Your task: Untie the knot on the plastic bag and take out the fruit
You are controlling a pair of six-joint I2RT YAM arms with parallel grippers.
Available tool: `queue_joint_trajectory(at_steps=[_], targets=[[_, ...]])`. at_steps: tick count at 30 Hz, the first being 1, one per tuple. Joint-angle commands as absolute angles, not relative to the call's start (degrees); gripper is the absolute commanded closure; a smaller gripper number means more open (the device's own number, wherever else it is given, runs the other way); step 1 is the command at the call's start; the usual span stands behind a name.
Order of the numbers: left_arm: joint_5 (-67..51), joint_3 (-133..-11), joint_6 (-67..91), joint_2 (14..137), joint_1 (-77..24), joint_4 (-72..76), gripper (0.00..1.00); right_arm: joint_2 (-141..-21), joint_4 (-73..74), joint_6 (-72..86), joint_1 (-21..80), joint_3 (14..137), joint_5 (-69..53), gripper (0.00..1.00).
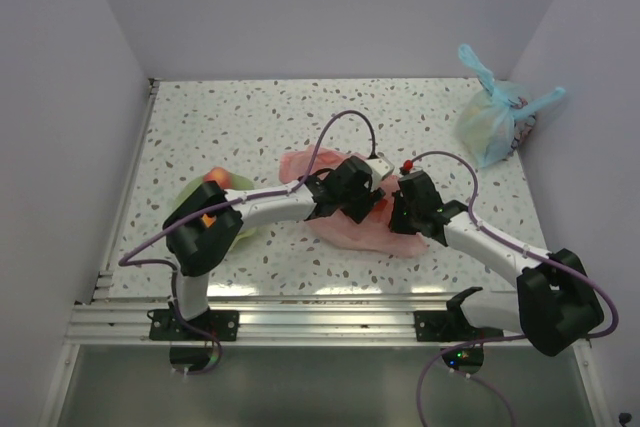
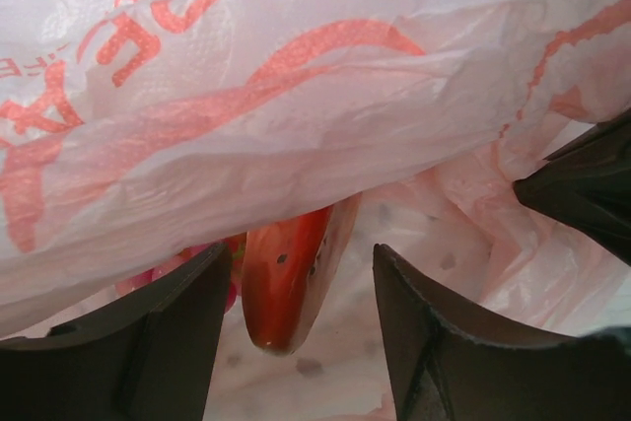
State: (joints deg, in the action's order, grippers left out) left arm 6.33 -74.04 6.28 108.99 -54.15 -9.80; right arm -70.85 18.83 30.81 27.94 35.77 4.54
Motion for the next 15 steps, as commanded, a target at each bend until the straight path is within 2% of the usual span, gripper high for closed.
queue_joint_trajectory(at_steps=[1,4,8,11,15], targets=[[4.6,-75.0,4.2,109.1,-54.4,-5.4,0.36,-69.9,18.5,30.4,27.8,36.2,4.5,1.00],[4.4,-74.3,3.9,108.6,-54.4,-5.2,0.46,-69.8,18.5,30.5,27.8,36.2,4.6,1.00],[3.9,-73.5,3.4,107.7,-54.4,-5.1,0.71,-69.8,18.7,30.5,27.8,36.5,4.9,1.00],[3.6,-72.9,3.0,107.0,-54.4,-5.3,0.84,-69.5,18.9,30.4,27.8,36.8,5.2,1.00],[2.7,-72.1,2.7,105.4,-54.4,-5.4,0.95,-69.4,19.7,30.0,27.8,37.7,5.8,1.00]])
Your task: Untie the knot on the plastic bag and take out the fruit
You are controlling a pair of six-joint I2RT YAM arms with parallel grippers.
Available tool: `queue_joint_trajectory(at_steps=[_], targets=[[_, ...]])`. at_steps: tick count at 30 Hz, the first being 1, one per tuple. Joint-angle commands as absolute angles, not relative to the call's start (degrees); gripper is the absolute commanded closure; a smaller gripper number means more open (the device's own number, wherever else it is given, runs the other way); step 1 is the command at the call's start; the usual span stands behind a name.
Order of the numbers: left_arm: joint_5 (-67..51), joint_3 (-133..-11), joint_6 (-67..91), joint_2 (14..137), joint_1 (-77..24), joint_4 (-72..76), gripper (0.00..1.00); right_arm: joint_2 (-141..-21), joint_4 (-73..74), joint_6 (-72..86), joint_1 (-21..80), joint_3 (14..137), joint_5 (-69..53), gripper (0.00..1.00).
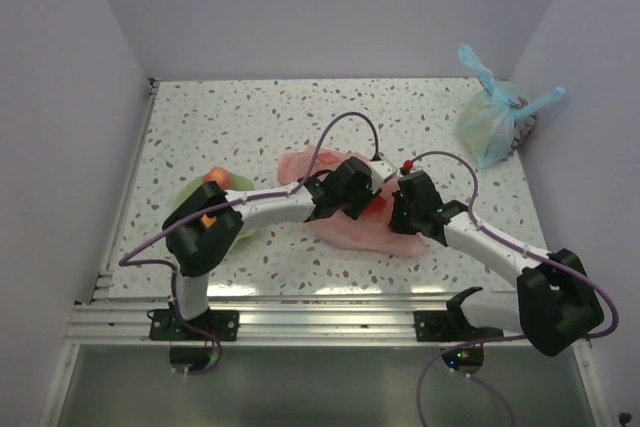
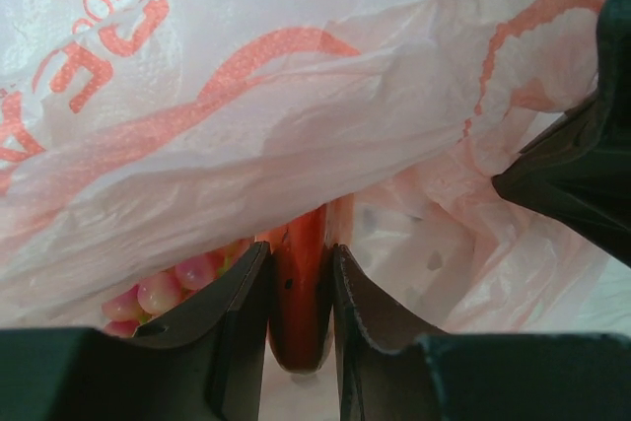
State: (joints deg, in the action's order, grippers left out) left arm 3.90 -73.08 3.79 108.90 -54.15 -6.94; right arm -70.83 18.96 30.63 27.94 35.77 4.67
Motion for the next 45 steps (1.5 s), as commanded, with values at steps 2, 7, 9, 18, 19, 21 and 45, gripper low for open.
queue_joint_trajectory(at_steps=[2,7,9,18,19,21,45], targets=[[2.0,-72.2,3.0,104.4,-54.4,-6.2,1.00,-69.3,20.2,29.7,27.8,38.4,6.2,1.00],[0.4,-74.7,3.4,99.7,-54.4,-12.7,1.00,-68.8,22.1,28.5,27.3,40.7,8.8,1.00],[0.3,-75.6,3.6,97.7,-54.3,-15.4,1.00,-69.0,22.8,28.0,26.9,42.1,9.4,1.00],[-1.1,-73.7,3.4,90.0,-54.3,-24.8,1.00,-73.0,24.3,26.9,23.6,47.5,10.3,1.00],[-0.9,-73.3,3.5,89.5,-54.3,-25.8,1.00,-73.3,24.4,26.8,22.8,47.9,10.4,1.00],[-0.8,-73.0,3.4,88.2,-54.3,-27.1,1.00,-73.6,24.5,26.8,22.0,49.2,9.8,1.00],[7.1,-47.7,35.7,54.4,-27.0,-27.8,1.00,-78.0,21.5,28.0,21.1,46.3,7.6,1.00]])
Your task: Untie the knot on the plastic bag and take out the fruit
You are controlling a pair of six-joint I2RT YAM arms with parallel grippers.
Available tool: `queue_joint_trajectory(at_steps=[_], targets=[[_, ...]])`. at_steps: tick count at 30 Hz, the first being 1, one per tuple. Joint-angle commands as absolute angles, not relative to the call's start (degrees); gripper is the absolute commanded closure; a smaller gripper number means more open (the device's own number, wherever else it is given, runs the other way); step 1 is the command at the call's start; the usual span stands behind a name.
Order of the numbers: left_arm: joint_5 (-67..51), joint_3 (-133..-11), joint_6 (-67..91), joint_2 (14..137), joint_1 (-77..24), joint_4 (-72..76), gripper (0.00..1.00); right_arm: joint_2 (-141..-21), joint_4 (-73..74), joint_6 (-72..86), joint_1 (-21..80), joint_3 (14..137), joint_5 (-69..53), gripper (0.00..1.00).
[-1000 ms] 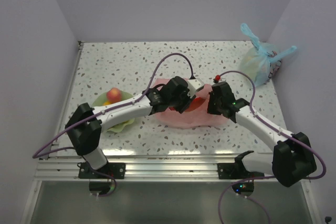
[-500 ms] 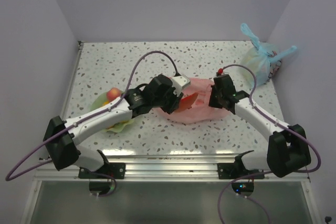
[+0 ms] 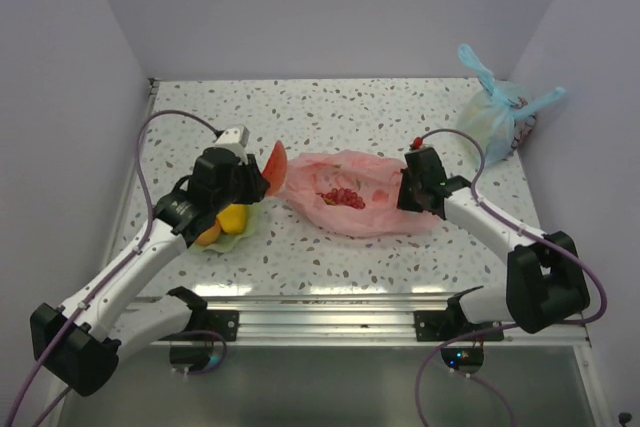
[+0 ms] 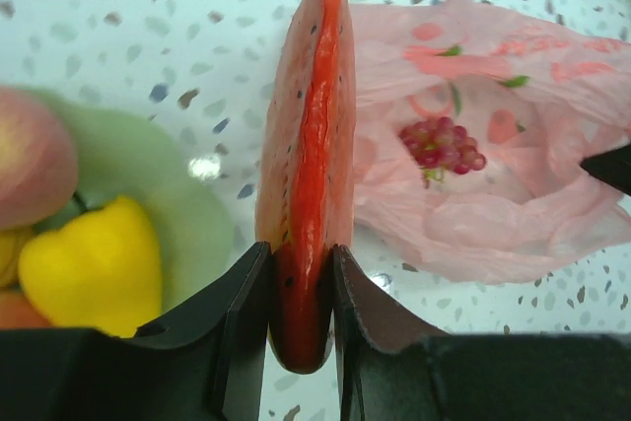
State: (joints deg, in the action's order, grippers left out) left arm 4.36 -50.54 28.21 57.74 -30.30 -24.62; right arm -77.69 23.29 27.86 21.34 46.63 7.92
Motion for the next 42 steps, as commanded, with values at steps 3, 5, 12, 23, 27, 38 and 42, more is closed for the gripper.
queue_joint_trajectory(at_steps=[3,5,12,23,27,38,42], targets=[[7.9,-44.2,38.8,49.8,-24.8,-30.3,1.00,-77.9,21.4,27.9,21.1,46.3,7.3,1.00],[7.8,-42.5,39.4,47.6,-23.7,-31.8,1.00,-77.9,21.3,27.8,21.1,46.3,7.5,1.00],[7.1,-41.2,41.4,45.1,-23.2,-38.9,1.00,-78.3,21.3,27.7,21.0,46.4,7.2,1.00],[6.2,-39.4,39.5,48.9,-22.1,-40.0,0.91,-78.0,21.2,27.3,21.0,46.2,5.9,1.00],[8.0,-38.7,40.3,48.7,-21.3,-39.5,0.71,-77.0,21.3,27.2,21.0,45.7,6.2,1.00],[11.2,-39.1,41.3,47.4,-19.8,-40.2,0.26,-74.8,22.1,27.1,21.0,45.8,6.3,1.00],[13.1,-42.5,41.1,46.9,-19.9,-42.8,0.10,-74.1,22.6,26.9,21.0,46.1,6.5,1.00]])
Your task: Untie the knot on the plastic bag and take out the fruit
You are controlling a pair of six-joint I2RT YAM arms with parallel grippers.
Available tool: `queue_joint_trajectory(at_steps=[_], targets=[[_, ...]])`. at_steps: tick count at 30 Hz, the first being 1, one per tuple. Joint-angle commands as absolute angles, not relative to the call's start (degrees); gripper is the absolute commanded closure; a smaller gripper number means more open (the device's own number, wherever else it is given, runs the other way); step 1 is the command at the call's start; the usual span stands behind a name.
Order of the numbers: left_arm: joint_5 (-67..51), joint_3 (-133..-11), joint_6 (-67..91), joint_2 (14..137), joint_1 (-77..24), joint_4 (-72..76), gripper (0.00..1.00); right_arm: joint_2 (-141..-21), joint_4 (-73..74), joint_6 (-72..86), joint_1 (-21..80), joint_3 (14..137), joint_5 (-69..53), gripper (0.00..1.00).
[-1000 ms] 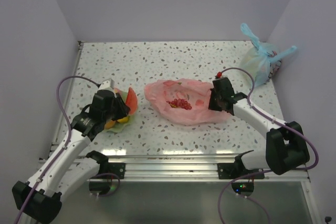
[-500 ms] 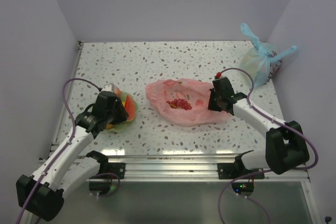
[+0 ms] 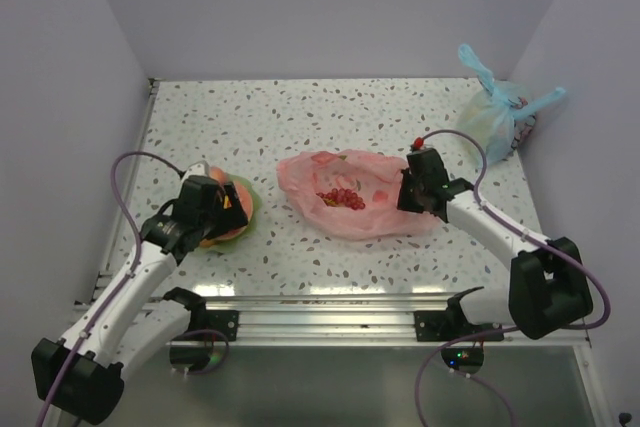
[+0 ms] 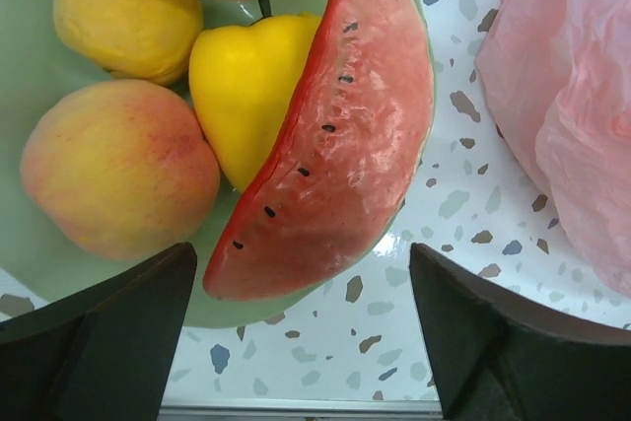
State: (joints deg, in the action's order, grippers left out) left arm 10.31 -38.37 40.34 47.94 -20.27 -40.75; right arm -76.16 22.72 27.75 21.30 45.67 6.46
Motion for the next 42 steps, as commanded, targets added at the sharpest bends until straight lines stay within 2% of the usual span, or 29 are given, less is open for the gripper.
queue_joint_trajectory(at_steps=[1,5,11,14,15,23,26,27,34,42], targets=[[13.7,-43.4,40.7,46.8,-19.8,-43.2,0.02,-73.9,22.6,26.9,21.0,46.2,6.6,1.00],[12.8,-49.3,37.3,47.7,-19.9,-44.0,0.00,-73.5,22.9,26.9,21.0,46.2,6.4,1.00],[2.6,-55.8,35.6,50.6,-20.6,-38.0,0.00,-73.4,22.0,27.0,21.0,45.5,5.5,1.00],[2.6,-59.1,36.0,54.7,-25.6,-34.9,0.00,-73.0,21.7,27.0,21.0,45.1,5.1,1.00],[4.9,-61.5,36.1,56.2,-30.3,-33.7,0.00,-72.9,21.6,27.1,21.1,44.8,5.0,1.00],[4.0,-72.5,32.3,76.6,-44.7,-23.9,0.02,-73.9,20.9,28.6,21.1,41.7,1.2,1.00],[4.0,-78.4,30.1,84.8,-48.5,-23.6,0.08,-72.8,20.0,29.9,21.1,39.6,0.4,1.00],[4.2,-80.1,29.5,86.6,-48.9,-23.5,0.11,-72.5,19.9,30.1,21.1,39.2,0.3,1.00],[10.5,-85.7,25.5,103.9,-50.5,-25.2,0.12,-70.9,19.6,30.1,21.1,37.2,0.2,1.00],[14.4,-86.3,24.3,113.5,-50.6,-22.8,0.12,-70.9,19.0,30.6,21.2,35.8,-1.6,1.00]])
